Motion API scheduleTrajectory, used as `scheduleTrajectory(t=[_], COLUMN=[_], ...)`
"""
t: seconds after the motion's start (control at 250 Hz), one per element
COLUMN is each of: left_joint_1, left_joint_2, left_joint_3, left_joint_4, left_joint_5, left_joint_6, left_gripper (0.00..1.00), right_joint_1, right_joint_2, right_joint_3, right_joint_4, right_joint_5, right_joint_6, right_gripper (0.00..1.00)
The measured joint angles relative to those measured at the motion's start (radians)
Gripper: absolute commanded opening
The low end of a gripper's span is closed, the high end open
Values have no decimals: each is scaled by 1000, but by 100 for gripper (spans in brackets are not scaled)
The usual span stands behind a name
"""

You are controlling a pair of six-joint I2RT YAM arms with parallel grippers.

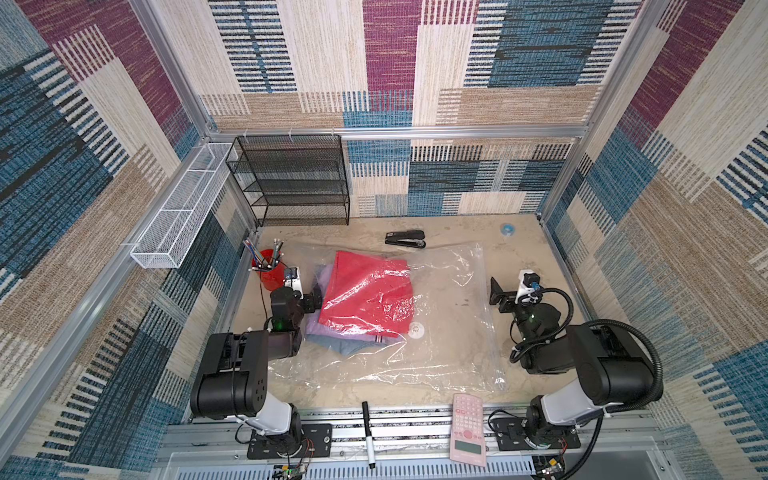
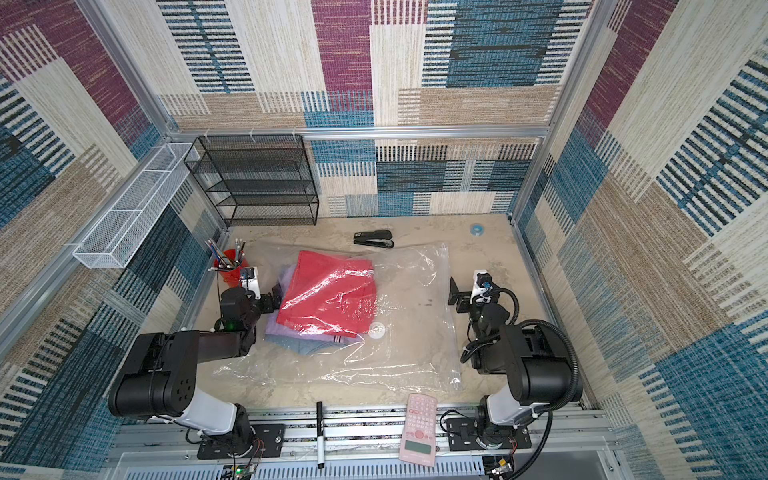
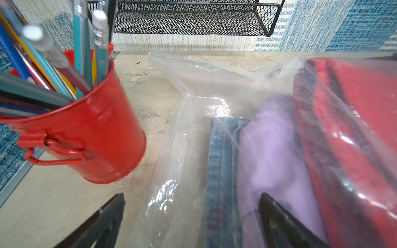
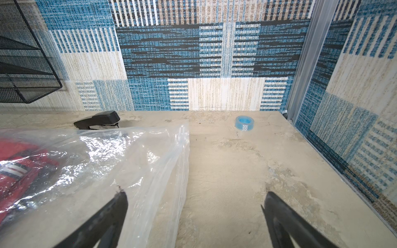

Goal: Take the trousers out of the vacuum bag
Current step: Open the vacuum bag at the center of the board.

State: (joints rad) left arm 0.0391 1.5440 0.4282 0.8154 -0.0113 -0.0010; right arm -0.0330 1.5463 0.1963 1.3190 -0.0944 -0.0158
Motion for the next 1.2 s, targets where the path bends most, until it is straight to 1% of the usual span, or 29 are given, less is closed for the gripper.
scheduleTrajectory(t=[0.2,0.268,0.368,0.496,0.564,0.656,0.724,0.78,0.872,0.968,1.072,1.2], left_joint_1=[0,0,0,-5,-10,-18,-24,-30,-41,-74,-150,-303], left_joint_2=[-6,-56,-195,-414,-515,-616,-666,-683,-679,-648,-610,-547], left_joint_3=[0,2,5,-18,-5,58,114,162,241,299,335,376], left_joint_4=[-5,-56,-119,-158,-198,-266,-312,-347,-414,-463,-515,-562], left_joint_5=[-1,-12,-47,-117,-125,-112,-76,-32,64,159,236,269], left_joint_6=[0,-4,-16,-60,-106,-181,-224,-269,-345,-408,-448,-451], left_gripper=[98,97,94,92,90,85,78,75,67,64,62,62], right_joint_1=[0,0,0,0,0,-1,-1,-1,-7,-29,-62,-84], right_joint_2=[0,-21,-108,-216,-269,-338,-374,-391,-404,-405,-378,-294], right_joint_3=[0,3,30,90,120,168,214,249,294,303,303,303], right_joint_4=[0,-22,-95,-226,-302,-413,-500,-565,-670,-740,-776,-797], right_joint_5=[10,17,33,88,105,92,50,10,-76,-197,-331,-463], right_joint_6=[0,1,4,35,69,121,157,185,233,288,346,397], right_gripper=[99,99,99,99,99,99,99,100,99,95,91,84])
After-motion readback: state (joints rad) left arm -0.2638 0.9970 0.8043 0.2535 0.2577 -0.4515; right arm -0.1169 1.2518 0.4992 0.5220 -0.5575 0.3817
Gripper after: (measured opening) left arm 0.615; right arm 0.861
